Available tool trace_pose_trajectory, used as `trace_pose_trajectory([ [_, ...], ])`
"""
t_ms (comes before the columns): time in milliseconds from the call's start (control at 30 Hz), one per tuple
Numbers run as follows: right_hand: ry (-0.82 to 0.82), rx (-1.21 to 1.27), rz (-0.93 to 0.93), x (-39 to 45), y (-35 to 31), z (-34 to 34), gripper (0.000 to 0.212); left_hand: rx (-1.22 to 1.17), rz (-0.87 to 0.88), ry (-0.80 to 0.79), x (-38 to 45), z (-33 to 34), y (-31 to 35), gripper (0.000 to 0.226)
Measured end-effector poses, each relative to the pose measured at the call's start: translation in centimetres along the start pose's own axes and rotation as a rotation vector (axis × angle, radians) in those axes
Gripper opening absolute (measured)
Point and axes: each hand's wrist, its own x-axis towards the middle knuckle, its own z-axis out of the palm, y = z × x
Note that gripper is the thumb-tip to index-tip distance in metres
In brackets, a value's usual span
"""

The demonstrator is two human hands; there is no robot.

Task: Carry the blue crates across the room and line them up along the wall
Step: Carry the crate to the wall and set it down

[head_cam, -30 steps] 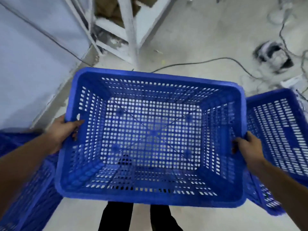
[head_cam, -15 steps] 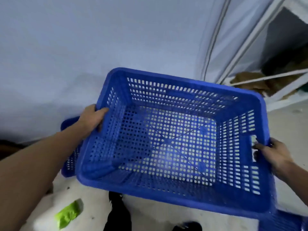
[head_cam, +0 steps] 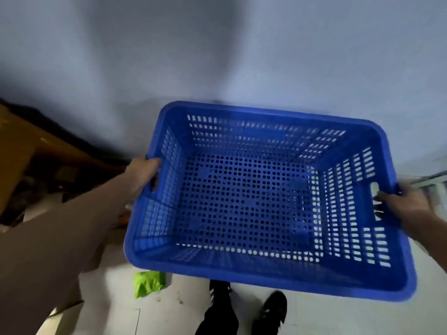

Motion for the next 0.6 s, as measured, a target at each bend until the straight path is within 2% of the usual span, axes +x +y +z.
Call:
trace_pose_trajectory([
  [100,-0.022,-0.026,-0.013,2.0,-0.3,3.7,0.015,-0.006,-0.028,0.015,3.7,0.6,-1.8,0.023],
  [233,0.003,-0.123,-0.074,4.1,0.3,6.4,0.009,-0.004,-0.089,0.02,7.8,1.4,-4.8,0.001],
  [267,0.009,-0.139,-0.085,4.4,0.3,7.0,0.009,-0.016,-0.101,0.036,8.3,1.6,-5.2,0.004],
  [467,0.125,-0.207,-0.133,5.4,0.0,9.5,0.015,-0.054,-0.104,0.134,9.3,2.4,-5.9,0.006],
  [600,0.166,-0.285,-0.144,6.0,1.0,9.0,0.034,-0.026,-0.12,0.13,9.2,2.4,-6.4,0.008],
])
